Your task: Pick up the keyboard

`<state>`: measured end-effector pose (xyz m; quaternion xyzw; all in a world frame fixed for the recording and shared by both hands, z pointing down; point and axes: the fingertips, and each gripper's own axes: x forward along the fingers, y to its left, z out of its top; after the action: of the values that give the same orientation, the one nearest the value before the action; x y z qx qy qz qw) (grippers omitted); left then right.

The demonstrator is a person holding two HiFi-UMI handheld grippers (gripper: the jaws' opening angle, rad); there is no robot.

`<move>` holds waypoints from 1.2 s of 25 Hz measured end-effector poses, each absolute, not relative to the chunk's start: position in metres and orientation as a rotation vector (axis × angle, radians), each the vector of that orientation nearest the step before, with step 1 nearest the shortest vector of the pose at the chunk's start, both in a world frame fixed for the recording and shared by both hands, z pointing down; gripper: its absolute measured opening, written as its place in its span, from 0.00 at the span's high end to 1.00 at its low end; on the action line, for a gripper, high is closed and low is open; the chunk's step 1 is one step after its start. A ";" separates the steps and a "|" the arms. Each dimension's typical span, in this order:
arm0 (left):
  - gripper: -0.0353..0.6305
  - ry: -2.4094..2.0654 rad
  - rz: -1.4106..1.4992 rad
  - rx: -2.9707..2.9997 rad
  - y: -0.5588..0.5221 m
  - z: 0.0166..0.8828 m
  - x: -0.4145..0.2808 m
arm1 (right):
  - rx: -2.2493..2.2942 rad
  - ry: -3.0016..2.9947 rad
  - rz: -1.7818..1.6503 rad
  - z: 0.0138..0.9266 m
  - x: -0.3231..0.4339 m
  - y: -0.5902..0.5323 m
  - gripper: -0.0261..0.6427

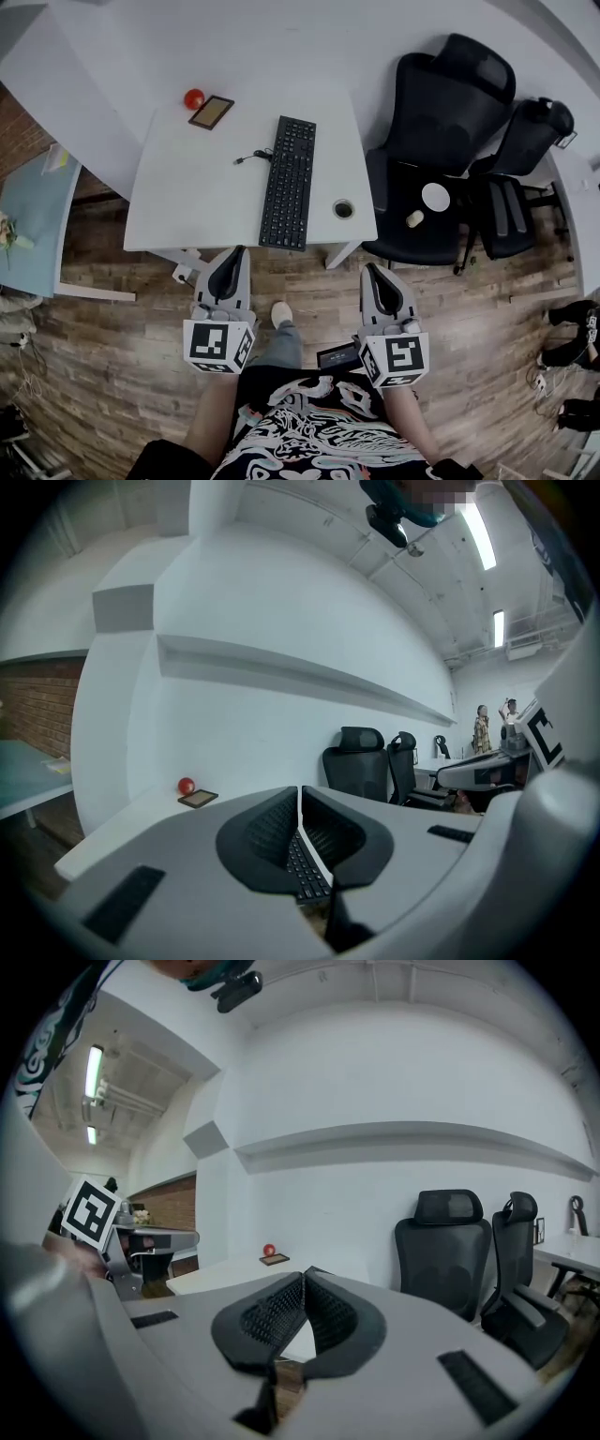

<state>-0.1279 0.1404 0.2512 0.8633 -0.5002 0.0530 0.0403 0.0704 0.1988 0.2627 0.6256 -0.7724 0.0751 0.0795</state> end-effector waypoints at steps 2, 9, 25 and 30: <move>0.91 -1.529 0.170 2.653 0.114 0.250 -0.131 | 1.893 -2.287 0.237 0.264 0.072 0.176 0.91; 0.91 -1.471 0.205 2.682 0.050 0.256 -0.141 | 1.942 -2.243 0.187 0.260 0.065 0.114 0.91; 0.91 -1.448 0.187 2.653 -0.013 0.265 -0.140 | 1.903 -2.296 0.238 0.267 0.064 0.049 0.91; 0.91 -1.479 0.161 2.644 -0.033 0.259 -0.130 | 1.850 -2.343 0.221 0.266 0.071 0.019 0.91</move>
<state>-0.1296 -0.0329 0.2587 0.8702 -0.4869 0.0529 0.0538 0.0714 0.0194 0.2665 0.6164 -0.7805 0.0737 0.0738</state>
